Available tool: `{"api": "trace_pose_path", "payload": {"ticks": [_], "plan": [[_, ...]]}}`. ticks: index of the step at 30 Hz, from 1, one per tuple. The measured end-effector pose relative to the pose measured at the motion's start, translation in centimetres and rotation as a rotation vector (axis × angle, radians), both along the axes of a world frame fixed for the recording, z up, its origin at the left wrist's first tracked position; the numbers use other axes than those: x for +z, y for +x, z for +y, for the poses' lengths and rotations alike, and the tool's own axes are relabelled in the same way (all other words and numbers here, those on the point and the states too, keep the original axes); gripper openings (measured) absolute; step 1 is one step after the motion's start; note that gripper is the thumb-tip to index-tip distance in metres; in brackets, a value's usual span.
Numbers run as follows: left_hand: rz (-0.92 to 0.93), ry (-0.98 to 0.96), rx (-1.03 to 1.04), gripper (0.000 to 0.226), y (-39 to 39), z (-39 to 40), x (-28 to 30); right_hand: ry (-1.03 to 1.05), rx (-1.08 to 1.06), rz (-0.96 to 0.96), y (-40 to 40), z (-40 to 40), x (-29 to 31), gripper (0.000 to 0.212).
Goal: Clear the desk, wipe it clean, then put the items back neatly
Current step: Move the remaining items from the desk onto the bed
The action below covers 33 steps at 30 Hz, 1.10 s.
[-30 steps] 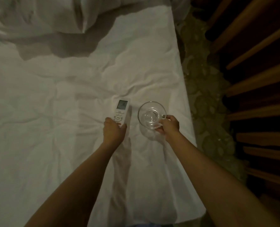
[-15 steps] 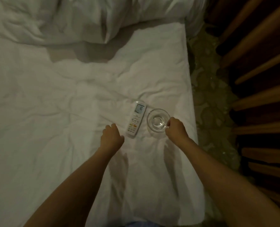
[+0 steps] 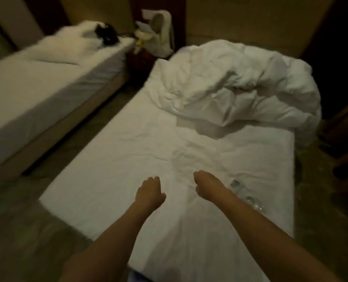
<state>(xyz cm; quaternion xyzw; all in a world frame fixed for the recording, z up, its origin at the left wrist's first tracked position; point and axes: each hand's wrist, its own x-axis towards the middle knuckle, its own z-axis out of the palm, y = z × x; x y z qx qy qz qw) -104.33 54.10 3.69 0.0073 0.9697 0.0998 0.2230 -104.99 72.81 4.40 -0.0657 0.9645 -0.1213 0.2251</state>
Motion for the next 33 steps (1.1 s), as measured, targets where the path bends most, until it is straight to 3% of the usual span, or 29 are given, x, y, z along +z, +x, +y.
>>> {"api": "trace_pose_path", "payload": {"ticks": [6,11,16,26,33], "plan": [[0.084,0.002,0.321,0.046,12.6,-15.9,5.4,-0.016,0.377,0.096,5.9,-17.1,5.0,0.024],[0.183,0.031,0.637,0.037,27.0,-27.8,9.6,-0.080,0.691,0.181,15.0,-31.5,8.3,0.024],[0.179,-0.071,0.964,0.047,42.3,-37.0,11.9,-0.142,0.964,0.185,26.0,-45.0,10.3,0.027],[0.245,-0.094,1.600,0.042,70.8,-41.6,11.8,-0.157,1.686,0.229,50.6,-62.7,11.6,0.031],[0.148,-0.171,2.038,0.044,85.4,-42.4,11.3,-0.226,2.116,0.174,66.4,-71.3,11.3,0.027]]}}
